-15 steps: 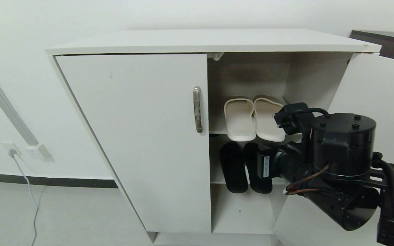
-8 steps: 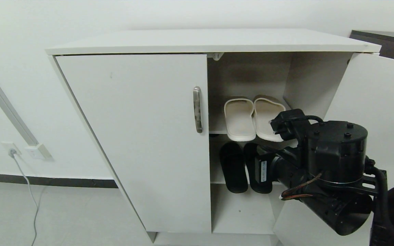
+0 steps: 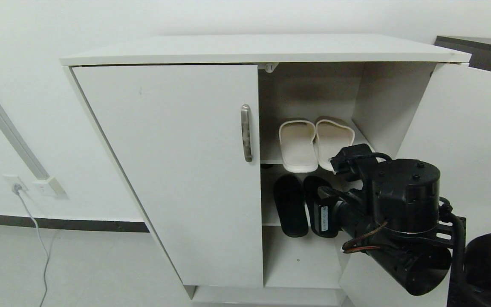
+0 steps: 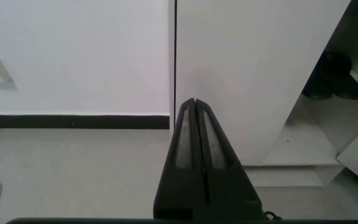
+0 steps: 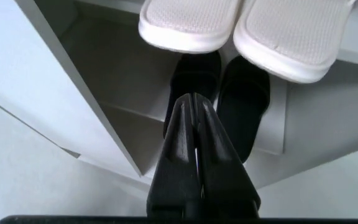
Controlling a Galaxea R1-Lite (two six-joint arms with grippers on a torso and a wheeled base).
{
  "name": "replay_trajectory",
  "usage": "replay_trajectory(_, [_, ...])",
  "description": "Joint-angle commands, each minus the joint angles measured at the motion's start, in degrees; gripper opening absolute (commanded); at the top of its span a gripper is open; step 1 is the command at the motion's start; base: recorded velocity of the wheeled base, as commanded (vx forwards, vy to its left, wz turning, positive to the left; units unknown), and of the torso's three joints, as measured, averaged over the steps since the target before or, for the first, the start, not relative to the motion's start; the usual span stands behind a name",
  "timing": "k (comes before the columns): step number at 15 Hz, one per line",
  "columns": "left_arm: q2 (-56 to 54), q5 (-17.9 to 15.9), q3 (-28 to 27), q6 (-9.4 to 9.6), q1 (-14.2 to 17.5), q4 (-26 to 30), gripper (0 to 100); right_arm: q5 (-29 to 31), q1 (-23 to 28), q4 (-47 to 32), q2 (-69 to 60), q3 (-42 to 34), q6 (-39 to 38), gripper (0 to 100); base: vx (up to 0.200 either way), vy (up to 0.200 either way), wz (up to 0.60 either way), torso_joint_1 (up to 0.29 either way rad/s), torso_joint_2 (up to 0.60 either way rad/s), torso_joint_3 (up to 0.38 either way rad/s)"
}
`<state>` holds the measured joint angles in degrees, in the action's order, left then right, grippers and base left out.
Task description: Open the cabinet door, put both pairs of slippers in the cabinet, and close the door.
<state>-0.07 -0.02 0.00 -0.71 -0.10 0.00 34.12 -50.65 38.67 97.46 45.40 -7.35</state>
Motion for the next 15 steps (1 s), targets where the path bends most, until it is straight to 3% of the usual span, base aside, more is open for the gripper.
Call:
replay_trajectory(1, [0.07,0.02,0.00,0.00,0.01,0.00,0,-0.02,-0.06,0.09,0.18,-0.05,-0.03,0,-0.200,0.000,0.00,0.002,0.00,0.002])
replay_trajectory(13, [0.07,-0.06,0.00,0.09,0.01,0.00,0,-0.46,0.11,2.38,0.36,-2.60,2.08,0,-0.200,0.000,0.00,0.003,0.00,0.002])
replay_trajectory(15, [0.07,-0.06,0.00,0.00,0.01,0.00,0,-0.55,0.11,2.29,0.45,-2.60,2.08,0,0.000,0.000,0.00,0.000,0.00,0.000])
